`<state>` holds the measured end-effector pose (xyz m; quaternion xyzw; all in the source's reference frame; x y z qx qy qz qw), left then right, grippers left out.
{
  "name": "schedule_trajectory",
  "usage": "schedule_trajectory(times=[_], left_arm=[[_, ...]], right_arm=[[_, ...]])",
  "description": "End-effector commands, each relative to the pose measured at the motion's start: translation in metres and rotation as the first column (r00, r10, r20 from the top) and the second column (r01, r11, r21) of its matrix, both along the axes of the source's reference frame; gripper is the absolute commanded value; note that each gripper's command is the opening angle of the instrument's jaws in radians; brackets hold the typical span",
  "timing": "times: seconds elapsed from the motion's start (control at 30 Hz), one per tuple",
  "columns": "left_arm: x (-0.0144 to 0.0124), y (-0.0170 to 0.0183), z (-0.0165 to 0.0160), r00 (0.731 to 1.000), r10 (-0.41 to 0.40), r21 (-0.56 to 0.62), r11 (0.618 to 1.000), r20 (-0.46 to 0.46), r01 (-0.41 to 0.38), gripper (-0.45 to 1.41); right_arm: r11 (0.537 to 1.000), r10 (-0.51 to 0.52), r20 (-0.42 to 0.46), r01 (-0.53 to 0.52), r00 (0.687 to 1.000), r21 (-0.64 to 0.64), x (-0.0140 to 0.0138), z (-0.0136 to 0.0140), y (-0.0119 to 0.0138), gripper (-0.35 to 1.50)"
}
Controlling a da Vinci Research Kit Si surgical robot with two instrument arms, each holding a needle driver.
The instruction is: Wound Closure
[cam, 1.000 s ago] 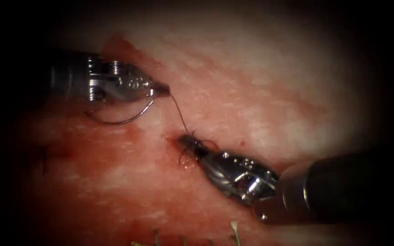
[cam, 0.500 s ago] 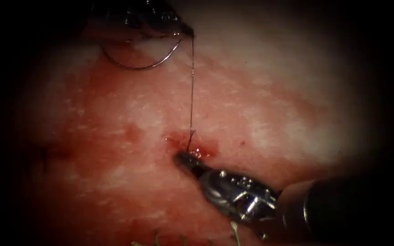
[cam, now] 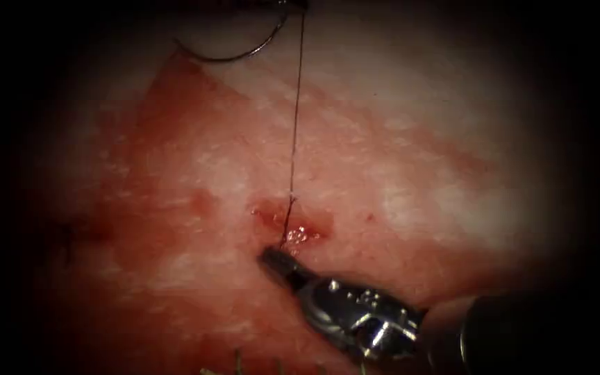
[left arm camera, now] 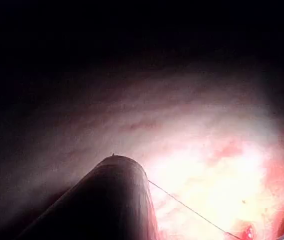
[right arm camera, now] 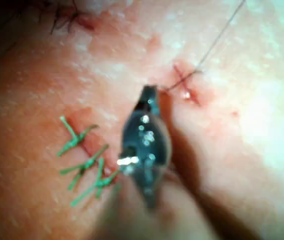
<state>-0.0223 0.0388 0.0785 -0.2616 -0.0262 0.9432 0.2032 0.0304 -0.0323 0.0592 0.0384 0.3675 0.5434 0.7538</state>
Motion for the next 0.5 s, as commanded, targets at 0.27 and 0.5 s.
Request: schedule_trajectory(times=[0.27, 0.5], left_arm=[[-0.0002, 0.0016, 0.0009, 1.000, -0.009, -0.006, 1.000, 0.004, 0.009, -0.45], [-0.0004, 0.0021, 0.0013, 1.000, -0.013, -0.008, 1.000, 0.000, 0.013, -0.45]], right_arm=[[0.999, -0.030, -0.037, 0.031, 0.999, 0.014, 0.0007, 0.0001, -0.0019, -0.35], [0.999, -0.043, -0.044, 0.044, 0.998, 0.018, 0.0015, -0.0003, -0.0029, -0.35]])
